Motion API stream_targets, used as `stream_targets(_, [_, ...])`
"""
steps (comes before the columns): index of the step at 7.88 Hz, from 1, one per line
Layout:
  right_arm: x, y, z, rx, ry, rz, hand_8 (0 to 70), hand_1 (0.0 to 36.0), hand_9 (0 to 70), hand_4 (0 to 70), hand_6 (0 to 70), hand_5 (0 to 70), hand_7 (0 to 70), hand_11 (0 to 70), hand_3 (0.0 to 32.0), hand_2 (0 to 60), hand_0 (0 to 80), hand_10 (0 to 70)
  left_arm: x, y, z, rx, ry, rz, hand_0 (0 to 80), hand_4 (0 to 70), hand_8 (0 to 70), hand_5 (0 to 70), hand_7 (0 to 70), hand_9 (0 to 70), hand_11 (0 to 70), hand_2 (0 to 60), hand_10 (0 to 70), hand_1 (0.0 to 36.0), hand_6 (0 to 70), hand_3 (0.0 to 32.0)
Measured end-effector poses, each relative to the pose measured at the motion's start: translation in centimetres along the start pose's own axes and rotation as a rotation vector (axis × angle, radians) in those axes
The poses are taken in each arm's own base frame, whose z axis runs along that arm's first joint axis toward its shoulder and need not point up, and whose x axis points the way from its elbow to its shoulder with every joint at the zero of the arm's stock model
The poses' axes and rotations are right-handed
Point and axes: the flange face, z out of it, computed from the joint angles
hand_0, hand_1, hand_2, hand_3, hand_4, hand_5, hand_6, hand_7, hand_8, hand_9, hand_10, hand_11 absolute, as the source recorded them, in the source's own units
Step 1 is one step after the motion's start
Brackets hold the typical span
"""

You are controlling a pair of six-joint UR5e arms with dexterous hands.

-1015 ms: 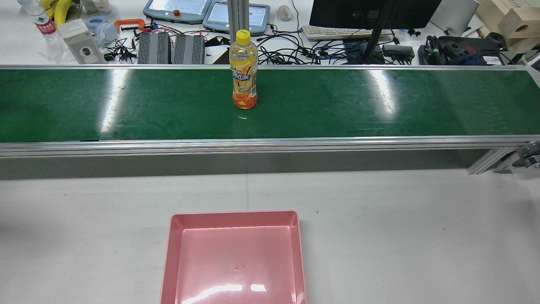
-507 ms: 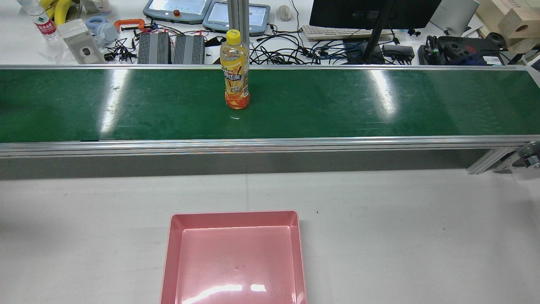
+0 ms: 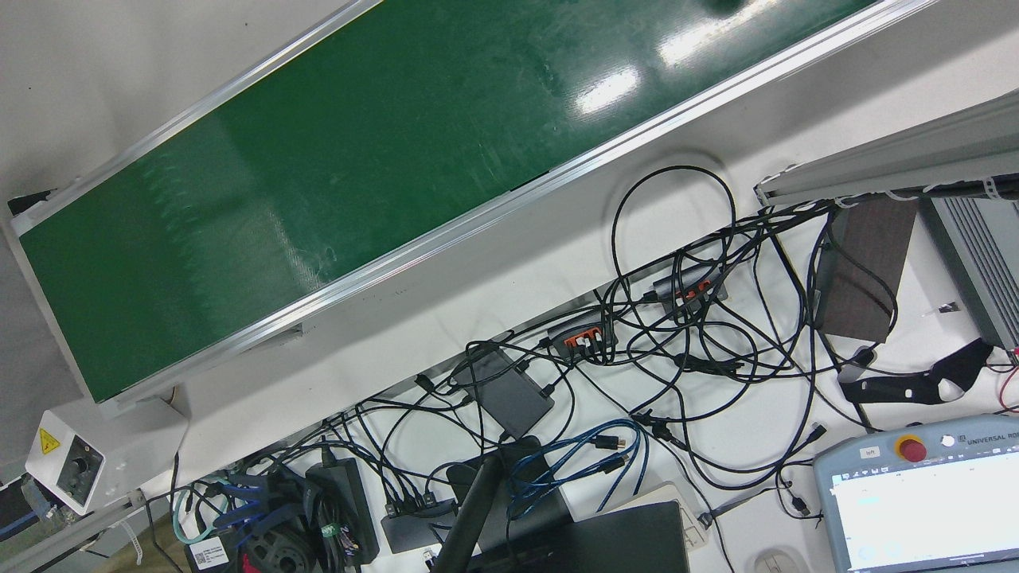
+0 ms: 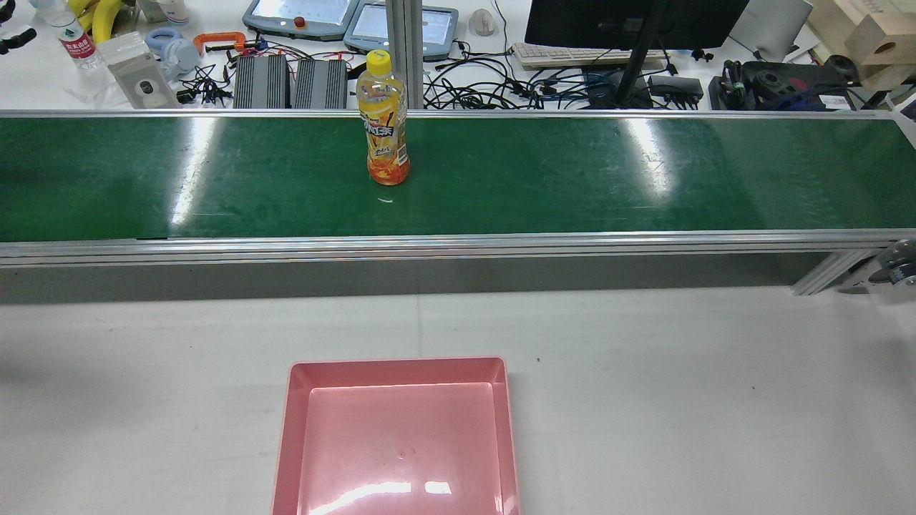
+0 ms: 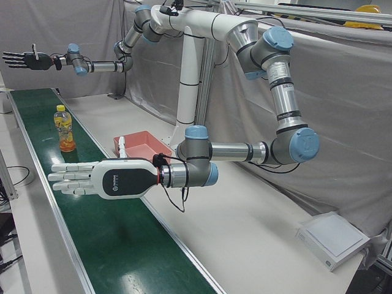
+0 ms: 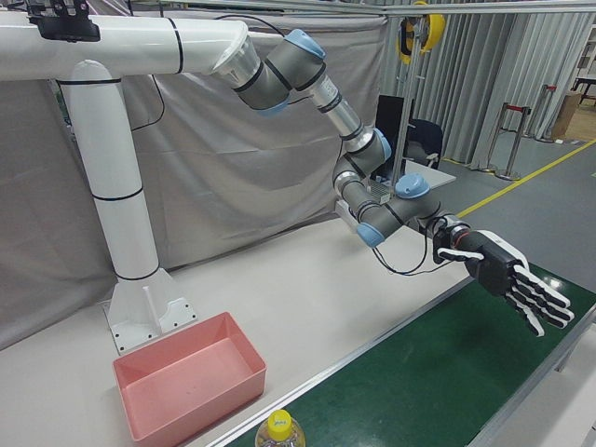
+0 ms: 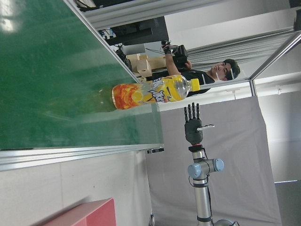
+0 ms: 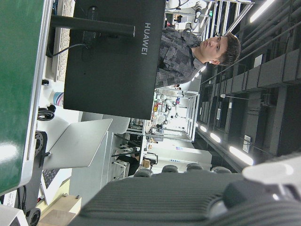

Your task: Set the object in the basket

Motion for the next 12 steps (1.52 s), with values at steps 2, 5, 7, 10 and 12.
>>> stream_targets(2, [0.0, 0.0, 0.0, 0.000, 0.000, 0.000, 0.0, 0.0, 0.0, 0.0, 0.0, 0.0, 0.0, 0.0, 0.0, 0.0, 0.0, 0.0, -3.0, 2.2, 2.1, -0.016, -0.045, 0.006, 45.5, 0.0, 0.0, 2.7, 0.0, 2.2, 11.4, 0.0, 6.9, 7.9, 0.0, 0.0])
stream_targets(5, [0.0, 0.0, 0.0, 0.000, 0.000, 0.000, 0.0, 0.0, 0.0, 0.0, 0.0, 0.0, 0.0, 0.0, 0.0, 0.0, 0.0, 0.0, -4.3, 4.6, 4.4, -0.039, -0.056, 0.010, 46.6, 0.0, 0.0, 2.8, 0.0, 1.9, 12.6, 0.0, 7.7, 8.2, 0.0, 0.0])
stream_targets(7, [0.0, 0.0, 0.0, 0.000, 0.000, 0.000, 0.0, 0.0, 0.0, 0.0, 0.0, 0.0, 0.0, 0.0, 0.0, 0.0, 0.0, 0.0, -7.1, 6.6, 5.7, -0.065, -0.088, -0.007, 46.8, 0.0, 0.0, 3.2, 0.0, 1.9, 12.8, 0.0, 7.8, 8.5, 0.0, 0.0])
stream_targets(10, [0.0, 0.0, 0.0, 0.000, 0.000, 0.000, 0.0, 0.0, 0.0, 0.0, 0.0, 0.0, 0.0, 0.0, 0.0, 0.0, 0.0, 0.0, -10.2, 8.1, 6.4, -0.058, -0.084, 0.014, 47.1, 0.0, 0.0, 3.0, 0.0, 1.7, 12.8, 0.0, 7.7, 8.2, 0.0, 0.0])
stream_targets(12, [0.0, 0.0, 0.0, 0.000, 0.000, 0.000, 0.0, 0.0, 0.0, 0.0, 0.0, 0.0, 0.0, 0.0, 0.0, 0.0, 0.0, 0.0, -10.5, 9.4, 7.4, -0.043, -0.060, 0.042, 46.3, 0.0, 0.0, 2.4, 0.0, 0.9, 12.4, 0.0, 7.6, 7.7, 0.0, 0.0])
